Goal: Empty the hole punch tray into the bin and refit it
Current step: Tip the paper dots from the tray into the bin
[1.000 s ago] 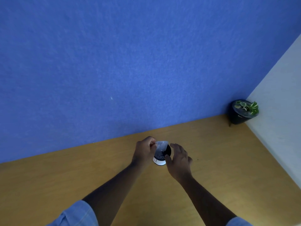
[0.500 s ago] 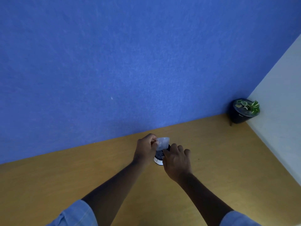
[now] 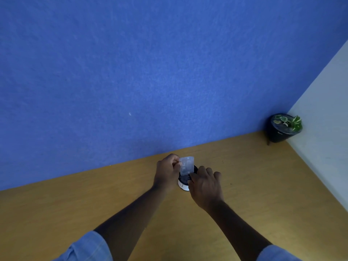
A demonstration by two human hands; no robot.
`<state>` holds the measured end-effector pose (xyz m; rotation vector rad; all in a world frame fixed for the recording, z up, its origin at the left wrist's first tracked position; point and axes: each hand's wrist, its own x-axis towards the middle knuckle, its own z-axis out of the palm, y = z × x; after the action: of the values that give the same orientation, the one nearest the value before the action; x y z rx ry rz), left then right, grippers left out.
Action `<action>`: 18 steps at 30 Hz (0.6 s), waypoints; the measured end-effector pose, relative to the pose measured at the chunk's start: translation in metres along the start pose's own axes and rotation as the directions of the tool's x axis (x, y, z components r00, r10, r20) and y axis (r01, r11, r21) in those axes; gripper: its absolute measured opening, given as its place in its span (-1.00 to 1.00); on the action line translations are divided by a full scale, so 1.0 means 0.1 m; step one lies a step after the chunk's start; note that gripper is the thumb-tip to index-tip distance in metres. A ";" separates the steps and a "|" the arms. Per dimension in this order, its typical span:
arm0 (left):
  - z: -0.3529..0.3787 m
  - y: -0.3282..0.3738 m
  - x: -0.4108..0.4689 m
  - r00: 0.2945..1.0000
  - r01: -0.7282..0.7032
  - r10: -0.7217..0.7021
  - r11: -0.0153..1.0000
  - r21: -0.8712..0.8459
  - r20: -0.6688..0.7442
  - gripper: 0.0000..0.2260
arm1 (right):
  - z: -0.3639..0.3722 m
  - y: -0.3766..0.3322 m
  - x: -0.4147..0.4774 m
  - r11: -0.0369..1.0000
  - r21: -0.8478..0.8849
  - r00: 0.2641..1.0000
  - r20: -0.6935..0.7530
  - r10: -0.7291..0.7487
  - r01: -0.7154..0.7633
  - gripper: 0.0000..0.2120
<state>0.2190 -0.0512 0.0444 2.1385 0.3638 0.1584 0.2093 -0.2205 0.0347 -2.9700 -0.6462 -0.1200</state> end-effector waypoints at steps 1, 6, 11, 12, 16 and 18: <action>0.00 0.01 0.00 1.000 0.000 0.000 1.000 -0.001 -0.003 -0.90 | 0.00 0.00 0.00 1.000 0.008 1.000 -0.010 0.007 -0.007 -0.92; -0.01 0.03 0.02 1.000 0.009 -0.010 1.000 -0.026 -0.015 -0.95 | 0.02 0.05 0.02 1.000 0.009 1.000 0.010 0.011 -0.011 -0.86; -0.06 0.05 0.02 0.995 0.081 -0.089 0.981 -0.176 -0.037 -0.94 | 0.00 0.10 0.04 0.992 0.111 0.999 0.006 0.052 -0.052 -0.82; -0.07 0.06 0.02 0.992 0.110 -0.122 0.966 -0.232 -0.037 -0.94 | 0.00 0.11 0.05 0.986 0.154 0.998 0.004 0.068 -0.068 -0.81; -0.16 0.11 -0.02 0.961 0.246 -0.275 0.858 -0.452 0.001 -0.92 | -0.05 0.16 0.09 0.874 0.472 0.989 -0.023 0.145 -0.117 -0.76; -0.23 0.16 -0.05 0.948 0.294 -0.313 0.801 -0.522 0.054 -0.88 | -0.08 0.17 0.12 0.747 0.649 0.979 -0.015 0.201 -0.144 -0.80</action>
<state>0.2116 -0.0430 0.0703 1.5114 0.6058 0.0947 0.2268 -0.2320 0.0426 -2.3117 -0.3032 -0.0002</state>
